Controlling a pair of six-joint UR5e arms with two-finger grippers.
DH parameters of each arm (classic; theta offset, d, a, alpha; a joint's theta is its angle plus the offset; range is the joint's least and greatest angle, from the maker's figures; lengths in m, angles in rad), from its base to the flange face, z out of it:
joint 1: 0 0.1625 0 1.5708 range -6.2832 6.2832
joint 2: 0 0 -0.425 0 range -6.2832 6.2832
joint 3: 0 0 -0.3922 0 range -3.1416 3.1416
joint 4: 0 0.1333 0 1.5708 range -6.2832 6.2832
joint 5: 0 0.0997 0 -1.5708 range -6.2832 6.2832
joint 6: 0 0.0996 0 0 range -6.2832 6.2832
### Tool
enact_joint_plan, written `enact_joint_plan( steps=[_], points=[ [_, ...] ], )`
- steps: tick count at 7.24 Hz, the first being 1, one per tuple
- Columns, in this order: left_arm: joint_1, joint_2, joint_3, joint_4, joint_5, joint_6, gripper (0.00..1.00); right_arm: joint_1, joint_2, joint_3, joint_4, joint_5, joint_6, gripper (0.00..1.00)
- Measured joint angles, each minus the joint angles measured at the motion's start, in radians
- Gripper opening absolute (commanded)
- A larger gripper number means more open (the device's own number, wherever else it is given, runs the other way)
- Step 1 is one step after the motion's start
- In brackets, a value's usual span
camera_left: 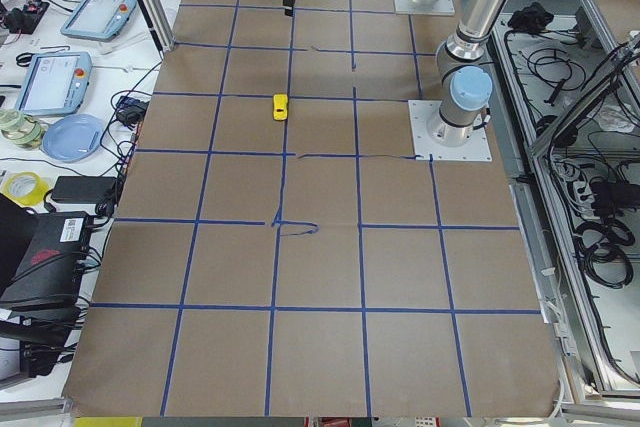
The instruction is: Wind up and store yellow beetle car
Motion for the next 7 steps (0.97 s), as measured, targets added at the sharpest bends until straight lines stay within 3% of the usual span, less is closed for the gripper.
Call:
enact_joint_plan(
  steps=[7],
  points=[
    [0.0, -0.002, 0.006, 0.002, 0.0, 0.013, 1.0, 0.0, 0.0, -0.001, 0.0, 0.0, 0.0, 1.0]
  ],
)
